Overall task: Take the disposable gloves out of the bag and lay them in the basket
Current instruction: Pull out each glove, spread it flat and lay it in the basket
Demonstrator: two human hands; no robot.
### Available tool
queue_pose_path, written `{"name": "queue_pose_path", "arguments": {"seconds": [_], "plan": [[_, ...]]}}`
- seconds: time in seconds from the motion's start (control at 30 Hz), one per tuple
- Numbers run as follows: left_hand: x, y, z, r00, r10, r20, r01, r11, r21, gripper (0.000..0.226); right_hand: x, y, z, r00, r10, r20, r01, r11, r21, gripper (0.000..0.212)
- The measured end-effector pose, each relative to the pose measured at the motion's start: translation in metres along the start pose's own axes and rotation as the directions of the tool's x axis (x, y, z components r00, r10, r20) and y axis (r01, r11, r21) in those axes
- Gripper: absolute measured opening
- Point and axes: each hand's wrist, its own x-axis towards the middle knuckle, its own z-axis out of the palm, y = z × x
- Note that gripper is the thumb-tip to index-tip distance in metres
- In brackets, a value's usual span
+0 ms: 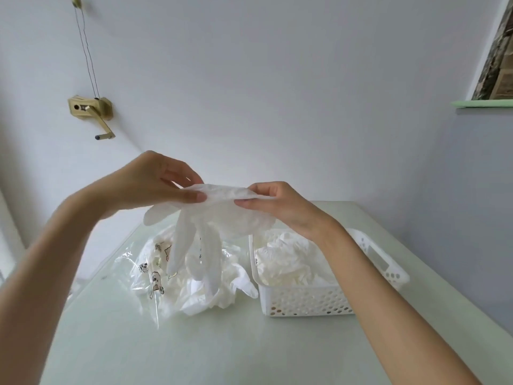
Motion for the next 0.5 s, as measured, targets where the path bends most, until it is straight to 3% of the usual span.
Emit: {"name": "queue_pose_path", "arguments": {"seconds": [0.1, 0.2, 0.33, 0.4, 0.43, 0.5], "plan": [[-0.004, -0.005, -0.020, 0.996, -0.063, 0.069, 0.061, 0.997, 0.038, 0.016, -0.004, -0.005, -0.001, 0.997, -0.017, 0.076, 0.007, 0.991, 0.130, 0.004], [0.007, -0.004, -0.010, 0.981, -0.095, 0.168, 0.071, 0.987, 0.143, 0.037, -0.011, 0.008, -0.012, 0.994, 0.088, 0.066, -0.100, 0.973, 0.210, 0.008], [0.047, -0.021, 0.062, 0.971, -0.074, 0.226, 0.024, 0.976, 0.218, 0.023, -0.024, 0.053, -0.040, 0.927, 0.343, -0.149, -0.317, 0.932, 0.176, 0.021], [0.070, -0.031, 0.114, 0.978, -0.068, 0.195, 0.019, 0.969, 0.245, 0.024, -0.033, 0.080, -0.059, 0.865, 0.424, -0.267, -0.402, 0.906, 0.135, 0.042], [0.079, -0.035, 0.136, 0.984, -0.068, 0.164, 0.024, 0.966, 0.259, 0.025, -0.036, 0.091, -0.067, 0.835, 0.438, -0.334, -0.428, 0.897, 0.108, 0.048], [0.094, -0.037, 0.175, 0.993, -0.057, 0.100, 0.024, 0.951, 0.309, 0.025, -0.045, 0.108, -0.083, 0.781, 0.384, -0.492, -0.448, 0.894, -0.012, 0.039]]}}
